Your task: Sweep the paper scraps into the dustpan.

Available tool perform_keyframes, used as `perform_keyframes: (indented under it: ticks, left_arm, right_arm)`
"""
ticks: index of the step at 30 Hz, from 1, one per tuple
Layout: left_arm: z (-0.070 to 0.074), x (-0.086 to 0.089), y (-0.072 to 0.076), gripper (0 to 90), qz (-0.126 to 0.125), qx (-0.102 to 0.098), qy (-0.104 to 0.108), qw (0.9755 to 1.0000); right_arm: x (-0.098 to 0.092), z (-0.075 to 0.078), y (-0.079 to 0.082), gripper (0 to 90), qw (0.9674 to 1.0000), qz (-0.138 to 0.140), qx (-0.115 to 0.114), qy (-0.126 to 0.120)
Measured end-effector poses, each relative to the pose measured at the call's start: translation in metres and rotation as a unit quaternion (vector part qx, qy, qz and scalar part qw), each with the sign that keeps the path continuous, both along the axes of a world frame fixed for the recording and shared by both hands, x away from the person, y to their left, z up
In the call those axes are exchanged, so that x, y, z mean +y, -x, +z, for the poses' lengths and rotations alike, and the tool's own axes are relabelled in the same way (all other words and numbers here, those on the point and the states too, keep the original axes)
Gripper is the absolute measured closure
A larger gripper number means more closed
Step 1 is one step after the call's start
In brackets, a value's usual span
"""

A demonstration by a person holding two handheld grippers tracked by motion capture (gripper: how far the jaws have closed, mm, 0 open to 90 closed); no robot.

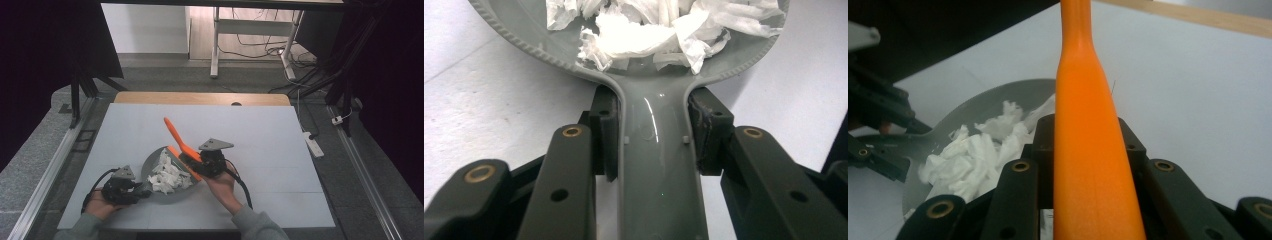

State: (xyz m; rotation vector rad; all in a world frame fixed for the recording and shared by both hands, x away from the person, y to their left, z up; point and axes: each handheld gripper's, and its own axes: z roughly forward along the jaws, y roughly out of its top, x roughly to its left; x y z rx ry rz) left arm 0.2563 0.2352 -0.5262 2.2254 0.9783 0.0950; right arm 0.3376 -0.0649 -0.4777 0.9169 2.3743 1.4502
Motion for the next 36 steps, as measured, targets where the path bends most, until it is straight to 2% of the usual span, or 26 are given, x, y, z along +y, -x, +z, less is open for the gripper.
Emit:
perform_keyframes:
  ticks: [2,5,10,17,25,36]
  left_arm:
    - [0.001,0.002,0.000,61.2,0.004,-0.001,0.008,1.0000]
    - [0.002,0.004,0.001,61.2,0.007,-0.003,0.015,0.9999]
    - [0.002,0.005,0.000,61.2,0.017,0.000,0.016,0.9997]
    - [0.008,0.004,0.006,61.2,0.030,-0.015,0.021,0.9992]
    - [0.013,0.002,0.003,61.2,0.062,-0.026,0.023,0.9975]
    - [0.015,0.001,0.001,61.2,0.093,-0.030,0.027,0.9948]
  right_arm:
    - [-0.008,0.005,-0.001,70.3,0.9998,-0.004,-0.006,-0.017]
    - [-0.019,0.013,-0.002,70.3,0.9995,-0.006,-0.017,-0.025]
    - [-0.039,0.019,-0.003,70.3,0.9991,-0.013,-0.029,-0.029]
    - [-0.066,0.024,0.003,70.3,0.9985,-0.013,-0.048,-0.022]
    - [-0.097,0.023,0.005,70.4,0.9982,-0.024,-0.052,-0.014]
    - [-0.131,0.020,0.004,70.3,0.9975,-0.047,-0.051,-0.014]
